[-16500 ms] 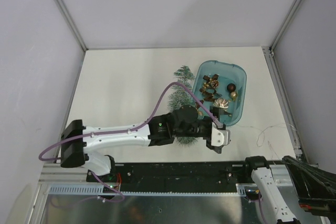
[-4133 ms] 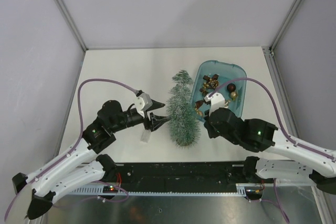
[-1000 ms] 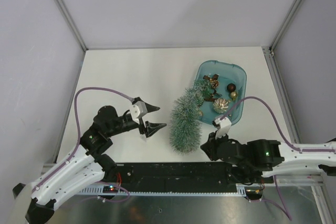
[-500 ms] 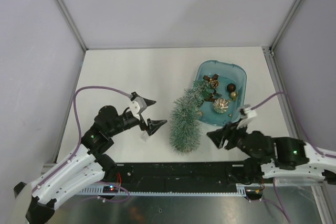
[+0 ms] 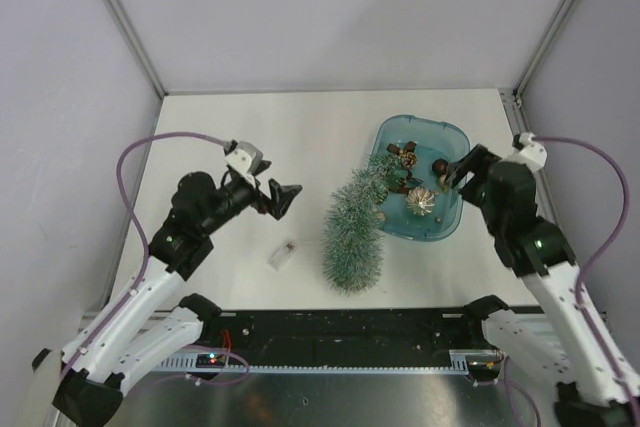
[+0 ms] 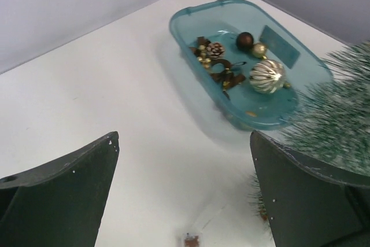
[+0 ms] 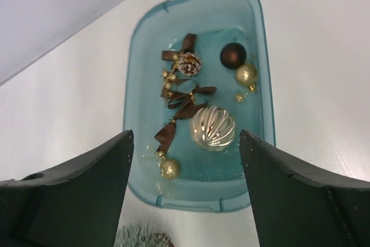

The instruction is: Decorate the small christmas tree

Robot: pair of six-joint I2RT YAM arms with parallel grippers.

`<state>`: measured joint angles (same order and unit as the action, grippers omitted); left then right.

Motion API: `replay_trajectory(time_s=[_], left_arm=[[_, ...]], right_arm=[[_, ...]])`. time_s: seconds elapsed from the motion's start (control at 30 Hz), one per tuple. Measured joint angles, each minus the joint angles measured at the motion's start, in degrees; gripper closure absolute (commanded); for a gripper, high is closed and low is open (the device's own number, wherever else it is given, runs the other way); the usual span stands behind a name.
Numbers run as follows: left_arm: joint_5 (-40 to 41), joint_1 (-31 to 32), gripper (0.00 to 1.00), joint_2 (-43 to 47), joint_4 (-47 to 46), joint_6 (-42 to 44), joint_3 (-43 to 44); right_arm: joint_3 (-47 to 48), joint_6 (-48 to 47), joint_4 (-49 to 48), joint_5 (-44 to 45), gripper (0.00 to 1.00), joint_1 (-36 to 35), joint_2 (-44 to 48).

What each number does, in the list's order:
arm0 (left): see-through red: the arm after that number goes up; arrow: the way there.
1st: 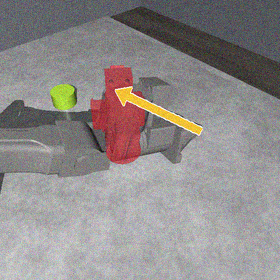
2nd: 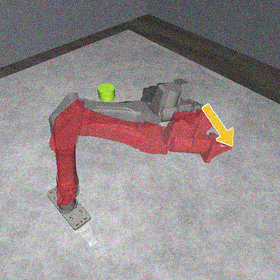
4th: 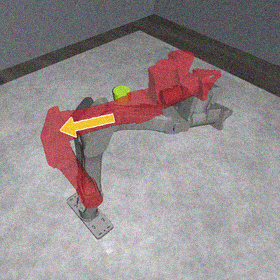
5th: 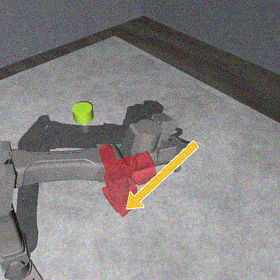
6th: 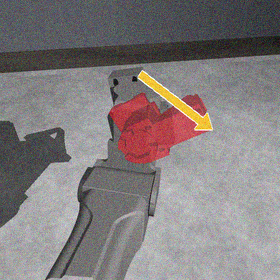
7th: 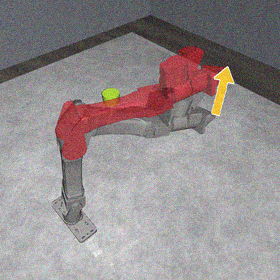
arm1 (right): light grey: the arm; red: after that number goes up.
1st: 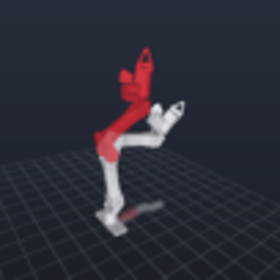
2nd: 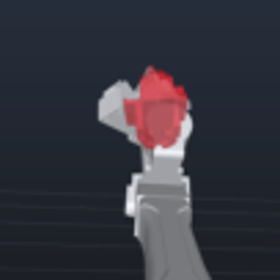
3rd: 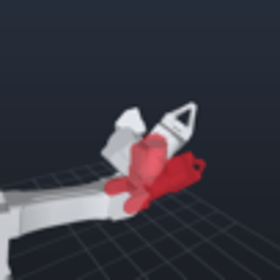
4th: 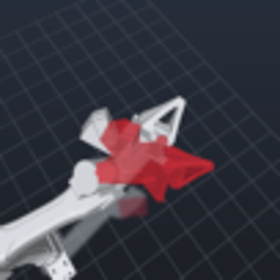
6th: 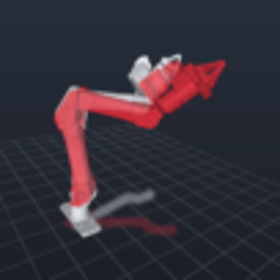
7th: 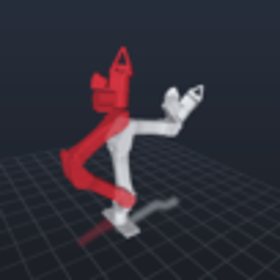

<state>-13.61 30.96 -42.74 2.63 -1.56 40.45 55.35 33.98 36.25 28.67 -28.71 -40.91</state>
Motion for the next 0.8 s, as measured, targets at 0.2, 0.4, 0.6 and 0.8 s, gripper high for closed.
replay_trajectory(time_s=[0.2, 0.4, 0.6, 0.8], left_arm=[[-5.9, -6.8, 0.0, -4.5, 2.6, -0.4, 3.0], [-18.9, -7.0, 0.0, -6.6, 4.4, 0.4, 3.0], [-28.9, -7.0, 0.0, -9.8, 4.5, 2.1, 3.0], [-32.7, -6.7, 0.0, -11.5, 4.6, 3.1, 3.0]], right_arm=[[-6.2, 0.5, -2.2, -24.3, 0.3, 17.8, -4.2], [-13.3, 4.6, 3.3, -32.8, 0.5, 4.9, 4.6], [-22.8, 13.4, 6.8, -33.2, 0.81, -15.1, 10.4], [-34.9, 22.9, 1.7, -32.7, 0.86, -31.7, 9.5]])
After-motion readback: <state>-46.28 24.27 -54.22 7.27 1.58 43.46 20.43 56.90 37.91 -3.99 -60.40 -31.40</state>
